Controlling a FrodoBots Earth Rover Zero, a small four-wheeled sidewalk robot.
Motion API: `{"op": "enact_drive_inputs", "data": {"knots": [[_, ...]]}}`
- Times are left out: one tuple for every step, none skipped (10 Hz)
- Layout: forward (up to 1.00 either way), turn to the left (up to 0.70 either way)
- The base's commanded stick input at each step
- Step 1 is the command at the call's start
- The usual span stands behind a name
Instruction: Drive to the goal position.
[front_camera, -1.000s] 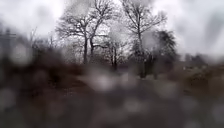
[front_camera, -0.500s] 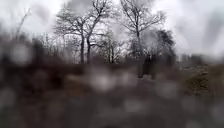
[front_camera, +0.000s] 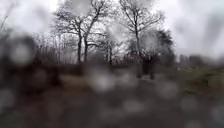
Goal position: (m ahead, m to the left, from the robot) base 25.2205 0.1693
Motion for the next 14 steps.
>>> {"op": "enact_drive_inputs", "data": {"knots": [[1.00,0.00],[1.00,0.00],[1.00,0.00],[1.00,0.00],[1.00,0.00],[1.00,0.00],[1.00,0.00],[1.00,0.00],[1.00,0.00],[1.00,0.00],[1.00,0.00],[1.00,0.00],[1.00,0.00],[1.00,0.00]]}}
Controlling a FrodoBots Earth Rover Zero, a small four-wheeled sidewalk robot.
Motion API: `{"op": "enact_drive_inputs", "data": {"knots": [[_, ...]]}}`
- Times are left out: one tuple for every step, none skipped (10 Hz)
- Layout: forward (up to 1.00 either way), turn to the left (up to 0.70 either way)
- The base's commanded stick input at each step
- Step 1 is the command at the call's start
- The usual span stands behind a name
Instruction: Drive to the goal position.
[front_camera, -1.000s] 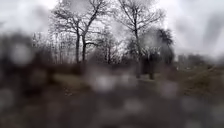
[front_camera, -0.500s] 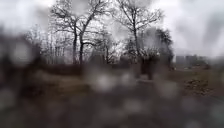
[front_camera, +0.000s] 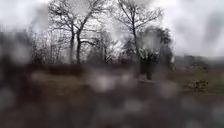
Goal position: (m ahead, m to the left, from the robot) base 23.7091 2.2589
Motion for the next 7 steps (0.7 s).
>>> {"op": "enact_drive_inputs", "data": {"knots": [[1.00,0.00],[1.00,0.00],[1.00,0.00],[1.00,0.00],[1.00,0.00],[1.00,0.00],[1.00,0.00]]}}
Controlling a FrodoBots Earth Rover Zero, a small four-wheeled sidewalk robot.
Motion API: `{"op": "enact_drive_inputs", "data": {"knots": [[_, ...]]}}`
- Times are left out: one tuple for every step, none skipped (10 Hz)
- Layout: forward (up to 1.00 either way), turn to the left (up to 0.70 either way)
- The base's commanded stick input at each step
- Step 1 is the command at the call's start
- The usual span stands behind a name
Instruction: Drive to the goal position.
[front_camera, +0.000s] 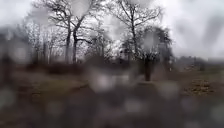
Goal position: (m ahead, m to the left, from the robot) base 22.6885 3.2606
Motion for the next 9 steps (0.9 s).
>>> {"op": "enact_drive_inputs", "data": {"knots": [[1.00,0.00],[1.00,0.00],[1.00,0.00],[1.00,0.00],[1.00,0.00],[1.00,0.00],[1.00,0.00],[1.00,0.00],[1.00,0.00]]}}
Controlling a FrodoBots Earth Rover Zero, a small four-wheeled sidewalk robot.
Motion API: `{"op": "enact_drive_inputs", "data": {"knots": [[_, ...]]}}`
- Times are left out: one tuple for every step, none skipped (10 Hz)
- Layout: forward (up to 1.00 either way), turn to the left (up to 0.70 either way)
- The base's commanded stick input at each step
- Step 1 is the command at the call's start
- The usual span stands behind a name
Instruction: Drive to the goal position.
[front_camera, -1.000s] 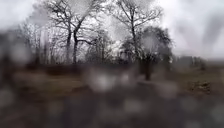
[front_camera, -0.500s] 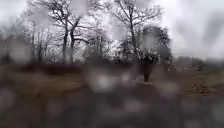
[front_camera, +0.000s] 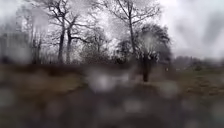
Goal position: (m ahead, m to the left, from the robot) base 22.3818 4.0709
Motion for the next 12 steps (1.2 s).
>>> {"op": "enact_drive_inputs", "data": {"knots": [[1.00,0.00],[1.00,0.00],[1.00,0.00],[1.00,0.00],[1.00,0.00],[1.00,0.00],[1.00,0.00],[1.00,0.11],[1.00,0.21],[1.00,0.32],[1.00,0.31],[1.00,0.00]]}}
